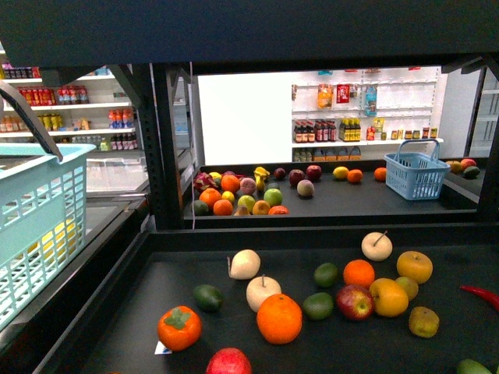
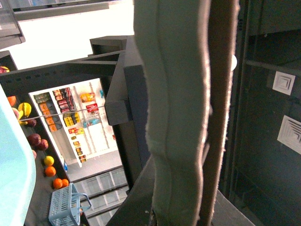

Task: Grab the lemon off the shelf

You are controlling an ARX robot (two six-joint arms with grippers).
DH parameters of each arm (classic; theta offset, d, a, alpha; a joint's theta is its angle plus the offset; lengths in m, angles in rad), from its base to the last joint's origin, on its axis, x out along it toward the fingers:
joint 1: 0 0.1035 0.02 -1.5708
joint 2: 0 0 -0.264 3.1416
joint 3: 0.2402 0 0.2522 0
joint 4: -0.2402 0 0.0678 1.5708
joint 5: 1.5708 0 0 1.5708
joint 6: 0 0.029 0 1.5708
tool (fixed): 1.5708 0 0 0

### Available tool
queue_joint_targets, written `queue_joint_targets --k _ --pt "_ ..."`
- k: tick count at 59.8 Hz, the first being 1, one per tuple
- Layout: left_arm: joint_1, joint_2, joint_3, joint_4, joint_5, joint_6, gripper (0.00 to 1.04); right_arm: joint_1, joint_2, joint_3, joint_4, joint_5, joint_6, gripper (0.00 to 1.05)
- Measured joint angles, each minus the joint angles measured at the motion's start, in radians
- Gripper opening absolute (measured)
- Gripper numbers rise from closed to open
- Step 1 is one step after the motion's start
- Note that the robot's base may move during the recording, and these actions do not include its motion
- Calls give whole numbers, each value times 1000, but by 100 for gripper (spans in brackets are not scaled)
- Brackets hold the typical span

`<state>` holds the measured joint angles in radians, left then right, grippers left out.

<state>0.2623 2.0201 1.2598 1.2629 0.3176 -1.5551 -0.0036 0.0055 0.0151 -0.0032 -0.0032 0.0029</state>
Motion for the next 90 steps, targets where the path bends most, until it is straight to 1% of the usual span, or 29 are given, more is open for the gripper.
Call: queue_joint_targets --k 12,34,56,66,68,70,75,76,78,84,86,87,89,90 --pt "40 69 53 69 44 -51 9 0 0 0 0 0 0 102" --pt "142 204 122 114 87 -74 9 0 0 0 0 0 0 102" --pt "151 253 127 123 107 -100 9 0 0 0 0 0 0 102" --pt "159 254 127 121 134 -83 9 0 0 0 0 0 0 102" --pt "160 254 127 117 139 -73 12 0 0 0 0 0 0 102" --pt "162 254 127 115 143 -54 18 0 0 0 0 0 0 102" --pt "169 254 127 109 146 -26 33 0 0 0 0 0 0 102" --pt "170 254 127 109 147 -23 35 0 0 0 0 0 0 102" --pt "171 252 127 109 146 -14 42 0 0 0 0 0 0 102" --pt "175 248 127 110 150 -3 58 0 0 0 0 0 0 102" --pt "176 246 124 110 150 -1 66 0 0 0 0 0 0 102" --pt "176 246 123 110 150 -1 67 0 0 0 0 0 0 102" --pt "176 243 116 110 150 0 74 0 0 0 0 0 0 102" --pt "177 242 114 109 150 1 76 0 0 0 0 0 0 102"
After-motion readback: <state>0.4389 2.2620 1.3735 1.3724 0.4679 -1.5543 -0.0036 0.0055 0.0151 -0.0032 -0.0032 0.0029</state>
